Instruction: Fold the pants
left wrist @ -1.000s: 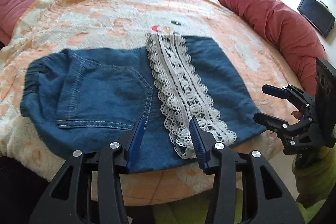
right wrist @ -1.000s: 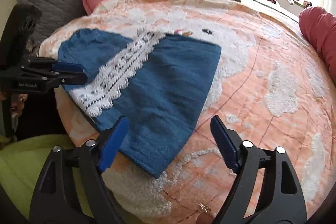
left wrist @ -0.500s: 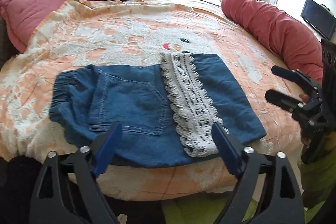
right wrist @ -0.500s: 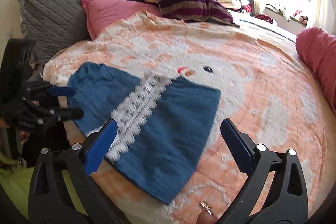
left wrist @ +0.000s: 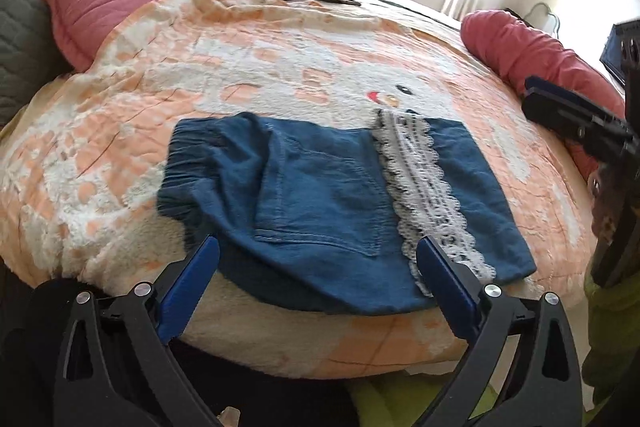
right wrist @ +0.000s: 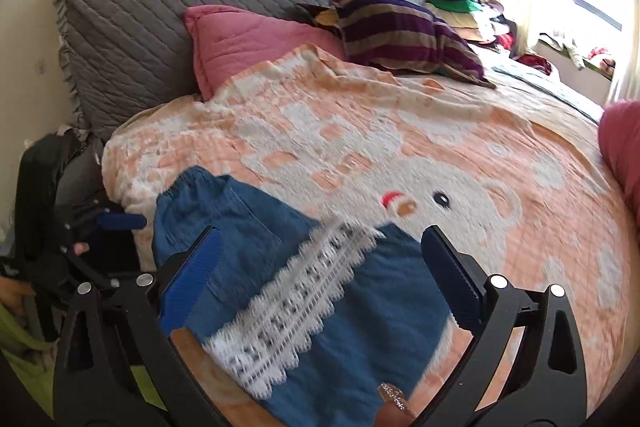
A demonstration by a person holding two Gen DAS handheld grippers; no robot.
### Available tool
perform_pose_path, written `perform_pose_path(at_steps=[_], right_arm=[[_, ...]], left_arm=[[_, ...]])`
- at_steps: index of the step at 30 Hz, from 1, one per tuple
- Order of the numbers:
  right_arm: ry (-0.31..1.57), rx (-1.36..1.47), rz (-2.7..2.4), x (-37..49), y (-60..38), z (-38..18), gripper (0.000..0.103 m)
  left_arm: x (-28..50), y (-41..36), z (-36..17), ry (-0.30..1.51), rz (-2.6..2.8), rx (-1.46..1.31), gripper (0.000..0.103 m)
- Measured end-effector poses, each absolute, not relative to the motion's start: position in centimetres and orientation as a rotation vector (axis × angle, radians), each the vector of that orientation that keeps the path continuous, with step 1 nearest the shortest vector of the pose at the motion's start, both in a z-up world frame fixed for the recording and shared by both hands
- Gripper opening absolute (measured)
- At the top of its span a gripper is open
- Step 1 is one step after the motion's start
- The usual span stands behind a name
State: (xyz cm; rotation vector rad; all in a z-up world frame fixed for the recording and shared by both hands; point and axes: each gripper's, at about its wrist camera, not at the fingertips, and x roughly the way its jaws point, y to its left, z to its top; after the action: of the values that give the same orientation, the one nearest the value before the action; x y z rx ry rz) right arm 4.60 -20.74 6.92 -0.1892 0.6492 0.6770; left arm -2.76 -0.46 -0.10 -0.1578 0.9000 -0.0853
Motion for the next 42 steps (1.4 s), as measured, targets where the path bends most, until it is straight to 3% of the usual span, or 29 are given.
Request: perform_pose_path(at_steps=[16, 17, 18, 21, 36, 39, 41, 42], right_arm=[[0.826, -0.307, 0.893, 9.7, -10.1, 2.5, 0.094], [0.833, -0.316, 0.905, 9.9, -9.5, 2.3, 0.094], [0.841, -0.322, 0.921, 10.2, -8.9, 2.1, 0.094], [0.862, -0.352, 0.989, 10.6, -6.7, 1.6, 0.094], [0.997, -0.484, 1.218, 12.0, 2.2, -2.4, 0.094], [1.064, -0.459, 1.264, 12.3, 2.8, -3.7, 0.079], [1.095, -0.452, 1.291, 12.2, 2.8, -4.4, 0.054], [1.079, -0.455, 1.292, 12.0, 2.6, -4.3, 0.052]], left_arm=[[-2.1, 5.4, -3.9, 0.946, 0.009, -0.375, 0.097], [-2.2, 5.5, -4.1, 0.948, 0.004, -0.382, 0.095], [-2.1, 5.4, -4.3, 0.95, -0.002, -0.391, 0.084], [-1.8, 5.1, -4.9, 0.956, -0.017, -0.402, 0.069], [-1.2, 5.4, -5.8, 0.954, -0.046, -0.428, 0.069], [-1.5, 5.6, -5.8, 0.947, -0.054, -0.447, 0.069], [-1.6, 5.8, -5.7, 0.94, -0.062, -0.475, 0.07], [-1.6, 6.0, -5.7, 0.938, -0.066, -0.492, 0.07]])
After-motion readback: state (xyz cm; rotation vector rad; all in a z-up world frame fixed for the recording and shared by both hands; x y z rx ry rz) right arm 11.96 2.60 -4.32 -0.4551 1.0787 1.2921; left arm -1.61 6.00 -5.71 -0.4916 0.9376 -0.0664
